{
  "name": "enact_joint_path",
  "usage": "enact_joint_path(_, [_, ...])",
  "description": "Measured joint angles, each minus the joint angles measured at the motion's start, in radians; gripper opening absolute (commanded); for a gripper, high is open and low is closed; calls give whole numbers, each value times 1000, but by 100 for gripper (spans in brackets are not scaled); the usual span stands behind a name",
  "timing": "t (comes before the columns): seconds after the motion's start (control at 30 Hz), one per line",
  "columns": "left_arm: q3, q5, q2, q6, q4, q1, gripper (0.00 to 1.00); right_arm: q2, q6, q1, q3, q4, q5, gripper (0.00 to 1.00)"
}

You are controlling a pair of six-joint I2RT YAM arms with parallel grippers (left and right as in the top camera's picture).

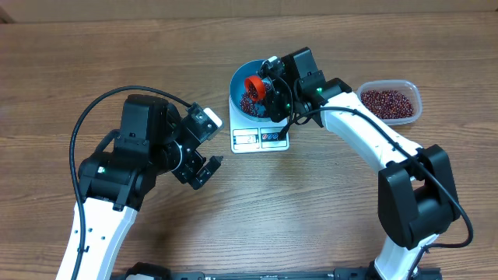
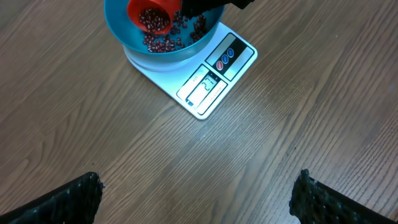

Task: Scoop item into bowl and weigh 150g on scale
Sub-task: 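Shake the tilted scoop over the bowl with the right gripper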

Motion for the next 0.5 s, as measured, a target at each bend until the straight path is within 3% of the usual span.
enact_joint_path(0.5, [0, 0, 0, 0, 0, 0, 100, 0, 0, 0, 0, 36, -116, 4])
